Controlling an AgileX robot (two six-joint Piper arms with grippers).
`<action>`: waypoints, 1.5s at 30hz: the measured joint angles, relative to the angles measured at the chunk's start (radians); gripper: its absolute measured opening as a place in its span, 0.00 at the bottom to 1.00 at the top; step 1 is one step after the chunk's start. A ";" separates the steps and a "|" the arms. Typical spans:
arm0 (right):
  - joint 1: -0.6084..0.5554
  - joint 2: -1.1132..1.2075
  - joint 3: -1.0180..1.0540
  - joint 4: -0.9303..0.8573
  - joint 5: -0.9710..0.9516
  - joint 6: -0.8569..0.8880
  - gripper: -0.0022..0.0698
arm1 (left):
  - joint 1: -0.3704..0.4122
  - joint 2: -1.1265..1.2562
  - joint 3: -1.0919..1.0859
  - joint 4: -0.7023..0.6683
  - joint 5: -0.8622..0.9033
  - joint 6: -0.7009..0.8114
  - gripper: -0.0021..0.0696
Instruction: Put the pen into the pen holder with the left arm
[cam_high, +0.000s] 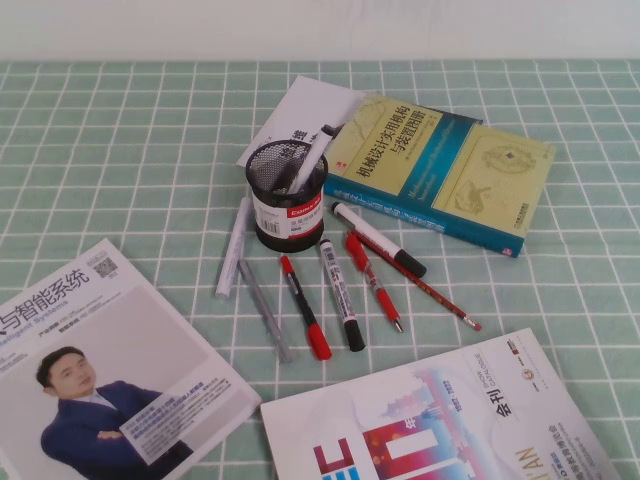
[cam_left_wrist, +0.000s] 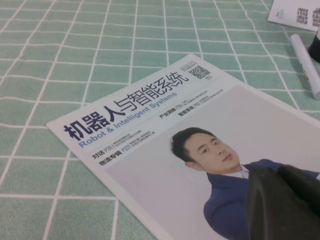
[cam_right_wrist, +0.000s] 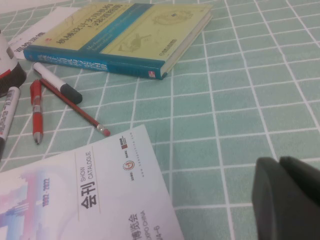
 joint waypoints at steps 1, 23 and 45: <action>0.000 0.000 0.000 0.000 0.000 0.000 0.00 | 0.000 0.000 0.000 0.000 0.000 0.000 0.03; 0.000 0.000 0.000 0.000 0.000 0.000 0.00 | 0.000 0.000 0.000 0.000 0.000 0.000 0.03; 0.000 0.000 0.000 0.000 0.000 0.000 0.00 | 0.000 0.000 0.004 -0.310 -0.214 -0.039 0.03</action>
